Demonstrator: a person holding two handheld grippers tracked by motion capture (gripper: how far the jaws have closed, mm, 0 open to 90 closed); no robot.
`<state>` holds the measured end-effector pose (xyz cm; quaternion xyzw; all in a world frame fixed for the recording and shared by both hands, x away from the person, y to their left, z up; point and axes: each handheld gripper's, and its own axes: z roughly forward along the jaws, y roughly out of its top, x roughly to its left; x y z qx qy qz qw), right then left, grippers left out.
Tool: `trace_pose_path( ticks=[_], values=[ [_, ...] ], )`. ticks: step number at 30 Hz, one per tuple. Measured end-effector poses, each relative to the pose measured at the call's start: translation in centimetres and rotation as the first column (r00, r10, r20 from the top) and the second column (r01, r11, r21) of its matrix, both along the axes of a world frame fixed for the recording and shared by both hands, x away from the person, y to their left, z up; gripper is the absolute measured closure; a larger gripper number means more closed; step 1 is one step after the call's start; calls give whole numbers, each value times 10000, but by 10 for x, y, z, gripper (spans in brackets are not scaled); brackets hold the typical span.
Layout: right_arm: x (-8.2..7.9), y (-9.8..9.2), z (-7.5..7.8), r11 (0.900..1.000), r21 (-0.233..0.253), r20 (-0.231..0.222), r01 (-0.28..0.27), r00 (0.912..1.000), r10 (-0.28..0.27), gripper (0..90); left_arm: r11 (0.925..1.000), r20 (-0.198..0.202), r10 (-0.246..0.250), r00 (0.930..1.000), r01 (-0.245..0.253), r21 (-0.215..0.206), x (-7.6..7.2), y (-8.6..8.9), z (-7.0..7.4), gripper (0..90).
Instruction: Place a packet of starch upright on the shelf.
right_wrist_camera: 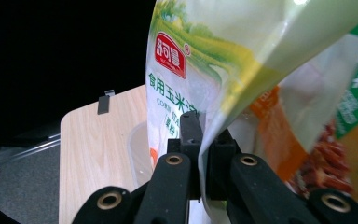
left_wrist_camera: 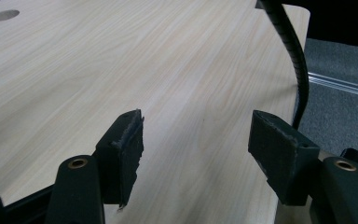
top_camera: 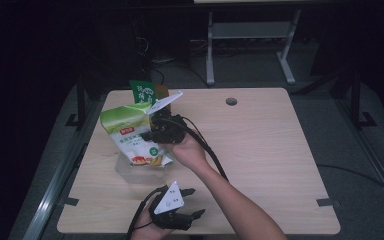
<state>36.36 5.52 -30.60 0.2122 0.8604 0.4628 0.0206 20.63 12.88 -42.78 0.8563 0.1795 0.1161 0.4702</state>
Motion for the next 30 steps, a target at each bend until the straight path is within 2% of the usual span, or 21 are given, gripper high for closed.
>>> trace_pose_path(
  ticks=[2,6,8,10,14,19,22,26,30],
  values=[
    [2,7,-4,10000,10,-186,-42,9998,42,883,9998,-67,72,10000,-73,-200,-1,0,0,351],
    [5,17,-13,9999,22,-379,-104,9992,105,883,9998,-48,120,9999,-121,-185,-1,3,0,350],
    [8,20,-20,9993,321,-707,-195,9973,218,883,9999,-90,88,9999,-89,-147,-2,4,0,349],
    [10,22,-23,9989,408,-886,-242,9957,277,884,9999,-123,93,9999,-94,-94,-3,4,-2,349],
    [9,27,-28,9987,424,-938,-276,9951,315,884,10000,-185,65,9998,-67,-69,-6,2,-4,349],
    [5,30,-36,9990,220,-930,-400,9948,418,884,9999,-159,28,9999,-30,-169,-7,1,-4,349],
    [5,29,-41,9987,314,-995,-391,9941,421,883,10000,-124,-13,9999,12,-76,-7,2,-3,349],
    [4,27,-49,9983,281,-1078,-507,9927,535,877,9999,-99,32,9999,-34,-159,-6,3,-3,349],
    [4,25,-53,9984,54,-1085,-555,9925,557,851,9999,-71,39,10000,-41,-149,-6,3,-3,349]
  ],
)
